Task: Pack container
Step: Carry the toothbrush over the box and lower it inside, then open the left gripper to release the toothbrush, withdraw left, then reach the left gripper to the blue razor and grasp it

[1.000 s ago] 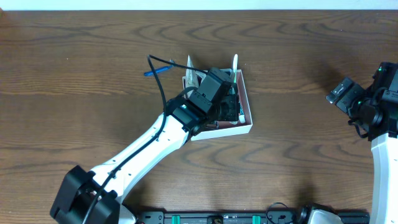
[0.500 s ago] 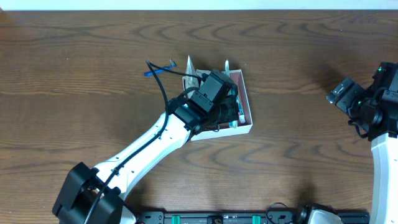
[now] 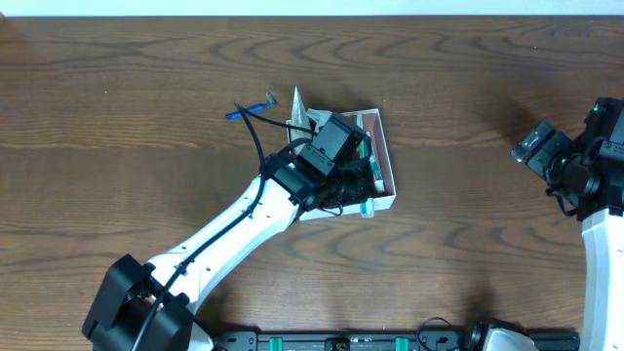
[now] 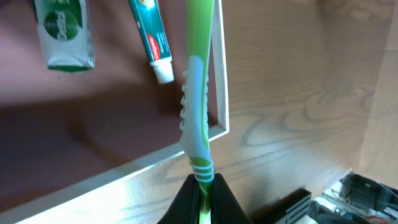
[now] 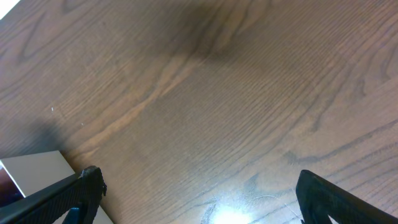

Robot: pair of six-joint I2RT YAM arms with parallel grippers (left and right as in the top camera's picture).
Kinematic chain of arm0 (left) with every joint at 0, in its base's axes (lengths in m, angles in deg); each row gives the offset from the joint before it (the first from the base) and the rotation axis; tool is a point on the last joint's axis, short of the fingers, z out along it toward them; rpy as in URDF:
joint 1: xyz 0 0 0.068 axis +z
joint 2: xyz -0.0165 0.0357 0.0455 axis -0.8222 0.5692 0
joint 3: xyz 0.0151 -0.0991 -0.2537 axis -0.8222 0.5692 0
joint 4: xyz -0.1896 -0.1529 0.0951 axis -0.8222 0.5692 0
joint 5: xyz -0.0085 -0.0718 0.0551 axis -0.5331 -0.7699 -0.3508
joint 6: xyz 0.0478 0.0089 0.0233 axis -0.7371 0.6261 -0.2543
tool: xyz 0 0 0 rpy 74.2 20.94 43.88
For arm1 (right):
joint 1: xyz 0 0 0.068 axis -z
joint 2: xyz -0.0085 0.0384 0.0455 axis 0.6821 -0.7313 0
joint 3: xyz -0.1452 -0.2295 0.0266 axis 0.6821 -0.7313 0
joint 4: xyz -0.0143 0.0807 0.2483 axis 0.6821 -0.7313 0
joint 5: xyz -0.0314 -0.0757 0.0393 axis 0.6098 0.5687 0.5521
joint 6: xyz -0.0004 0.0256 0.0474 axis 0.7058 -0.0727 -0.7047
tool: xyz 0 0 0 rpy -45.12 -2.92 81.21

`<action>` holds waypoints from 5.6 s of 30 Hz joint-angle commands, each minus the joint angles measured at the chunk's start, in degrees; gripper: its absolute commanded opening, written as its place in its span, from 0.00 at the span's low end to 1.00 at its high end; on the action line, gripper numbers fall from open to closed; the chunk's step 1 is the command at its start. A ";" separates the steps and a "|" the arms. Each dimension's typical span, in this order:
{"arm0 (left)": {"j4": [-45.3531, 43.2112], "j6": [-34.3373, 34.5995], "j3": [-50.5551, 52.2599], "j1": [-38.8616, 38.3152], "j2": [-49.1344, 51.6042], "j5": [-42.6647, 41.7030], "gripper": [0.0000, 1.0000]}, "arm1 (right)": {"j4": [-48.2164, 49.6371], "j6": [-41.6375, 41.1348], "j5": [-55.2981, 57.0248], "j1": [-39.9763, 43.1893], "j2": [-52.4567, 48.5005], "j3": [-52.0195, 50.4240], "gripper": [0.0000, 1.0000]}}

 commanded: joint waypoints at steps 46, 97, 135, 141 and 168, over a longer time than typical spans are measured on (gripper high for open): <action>16.04 -13.00 -18.40 -6.19 10.80 33.03 0.06 | -0.04 0.44 0.79 0.31 0.35 0.68 0.99; 20.33 -18.08 -25.22 -6.93 13.33 26.27 0.24 | -0.04 0.44 0.79 0.31 0.35 0.68 0.99; 25.09 -27.78 -30.38 22.12 -0.72 48.59 0.93 | -0.04 0.44 0.79 0.31 0.35 0.68 0.99; 17.55 -40.94 -30.36 23.74 7.85 42.14 0.96 | -0.04 0.44 0.79 0.31 0.35 0.68 0.99; 8.28 -60.41 -30.36 36.33 32.20 13.27 0.95 | -0.04 0.44 0.81 0.31 0.35 0.68 0.99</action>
